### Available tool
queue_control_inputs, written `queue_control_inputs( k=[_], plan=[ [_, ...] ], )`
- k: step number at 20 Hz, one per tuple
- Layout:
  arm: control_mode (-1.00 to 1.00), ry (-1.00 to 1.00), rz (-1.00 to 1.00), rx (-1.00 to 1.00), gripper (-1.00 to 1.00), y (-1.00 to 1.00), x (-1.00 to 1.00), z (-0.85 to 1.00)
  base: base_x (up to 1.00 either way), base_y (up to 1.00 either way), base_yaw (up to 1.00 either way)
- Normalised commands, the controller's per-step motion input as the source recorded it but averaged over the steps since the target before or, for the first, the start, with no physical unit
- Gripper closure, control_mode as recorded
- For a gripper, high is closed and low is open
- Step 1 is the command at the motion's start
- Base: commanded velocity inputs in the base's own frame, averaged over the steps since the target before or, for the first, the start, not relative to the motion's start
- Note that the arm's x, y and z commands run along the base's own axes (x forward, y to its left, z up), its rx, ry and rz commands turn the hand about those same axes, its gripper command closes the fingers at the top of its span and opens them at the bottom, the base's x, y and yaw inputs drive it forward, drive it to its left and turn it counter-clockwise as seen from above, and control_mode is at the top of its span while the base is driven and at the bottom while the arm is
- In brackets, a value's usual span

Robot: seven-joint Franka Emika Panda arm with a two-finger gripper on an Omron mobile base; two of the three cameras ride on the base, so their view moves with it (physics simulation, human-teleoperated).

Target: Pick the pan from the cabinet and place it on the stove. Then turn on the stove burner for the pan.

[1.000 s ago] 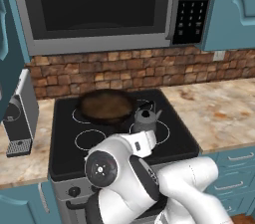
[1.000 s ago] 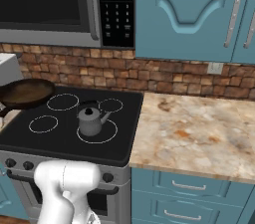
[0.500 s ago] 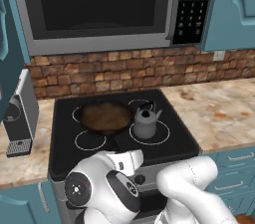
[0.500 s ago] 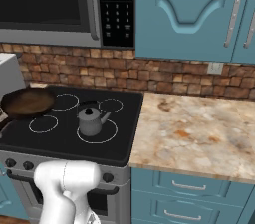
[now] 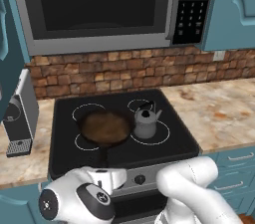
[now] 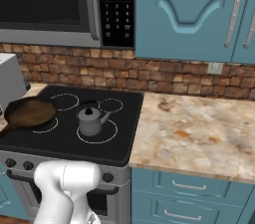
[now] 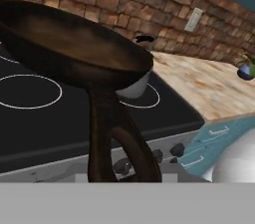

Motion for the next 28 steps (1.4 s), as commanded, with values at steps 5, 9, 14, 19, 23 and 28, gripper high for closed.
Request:
queue_control_inputs(
  k=[5, 9, 14, 19, 23, 28],
  plan=[
    [-1.0, 0.0, -0.12, 0.0, 1.0, 0.39, 0.07, -0.42, 0.0, 0.0, 0.0],
    [-1.0, 0.0, -0.1, 0.0, 1.0, 0.37, 0.13, -0.39, 0.0, 0.0, 0.0],
    [-1.0, 0.0, -0.09, 0.0, 1.0, 0.32, 0.18, -0.37, 0.0, 0.0, 0.0],
    [-1.0, 0.0, -0.08, 0.0, 1.0, 0.16, 0.2, -0.22, 0.0, 0.0, 0.0],
    [-1.0, 0.0, -0.02, 0.0, 1.0, 0.03, 0.12, -0.14, 0.0, 0.0, 0.0],
    [-1.0, 0.01, 0.0, -0.01, 1.0, 0.06, 0.13, -0.01, 0.0, 0.0, 0.0]
  ],
)
